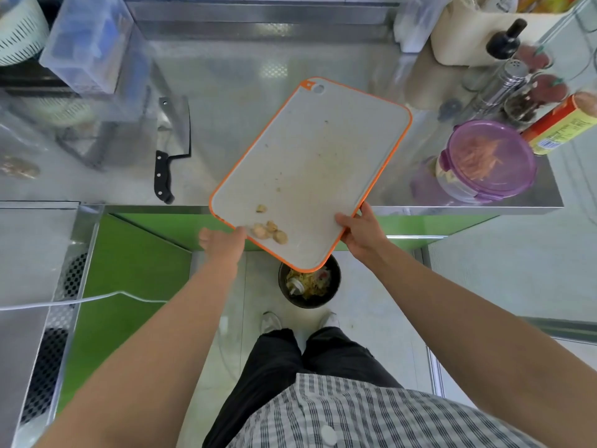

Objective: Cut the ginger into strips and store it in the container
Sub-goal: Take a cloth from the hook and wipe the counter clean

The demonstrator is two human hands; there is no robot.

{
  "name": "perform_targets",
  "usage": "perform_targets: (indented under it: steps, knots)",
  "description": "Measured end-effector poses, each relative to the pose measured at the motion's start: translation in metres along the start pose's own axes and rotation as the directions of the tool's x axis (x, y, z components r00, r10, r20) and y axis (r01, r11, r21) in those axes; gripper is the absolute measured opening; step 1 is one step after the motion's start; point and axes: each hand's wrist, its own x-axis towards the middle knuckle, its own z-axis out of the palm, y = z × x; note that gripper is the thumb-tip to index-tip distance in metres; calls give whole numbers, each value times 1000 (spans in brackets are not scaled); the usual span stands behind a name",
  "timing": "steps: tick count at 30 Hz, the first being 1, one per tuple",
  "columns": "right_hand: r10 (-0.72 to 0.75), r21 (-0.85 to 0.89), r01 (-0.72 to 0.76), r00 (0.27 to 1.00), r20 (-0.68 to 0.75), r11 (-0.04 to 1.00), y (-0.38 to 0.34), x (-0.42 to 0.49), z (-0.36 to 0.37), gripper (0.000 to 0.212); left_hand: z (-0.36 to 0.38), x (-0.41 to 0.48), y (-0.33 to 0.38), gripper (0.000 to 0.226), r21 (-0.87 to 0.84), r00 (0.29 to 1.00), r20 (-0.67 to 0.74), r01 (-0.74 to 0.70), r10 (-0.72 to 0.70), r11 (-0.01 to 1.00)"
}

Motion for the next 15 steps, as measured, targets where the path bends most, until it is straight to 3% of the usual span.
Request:
perform_targets:
  steps: [3, 5, 8, 12, 15]
  knots:
    - [-29, 14, 28, 997, 69, 1000, -2, -6, -11, 45, -11, 12, 8, 75, 55, 978, -95, -181, 186, 982]
    - [-39, 8, 39, 994, 103, 999, -4, -10, -18, 45, -15, 20, 13, 73, -27, 975, -82, -212, 209, 977]
    - [-40, -26, 44, 988, 152, 999, -7, -13, -23, 45, -14, 28, 10, 68, -128, 982, -53, -188, 182, 974]
    - [-57, -98, 76, 981, 188, 992, -15, -14, -23, 43, -23, 12, 8, 52, -39, 996, -47, -79, 77, 996]
    - [-45, -139, 81, 968, 246, 987, -17, -17, -21, 39, -35, 13, -2, 57, -88, 1000, 18, -3, 5, 996]
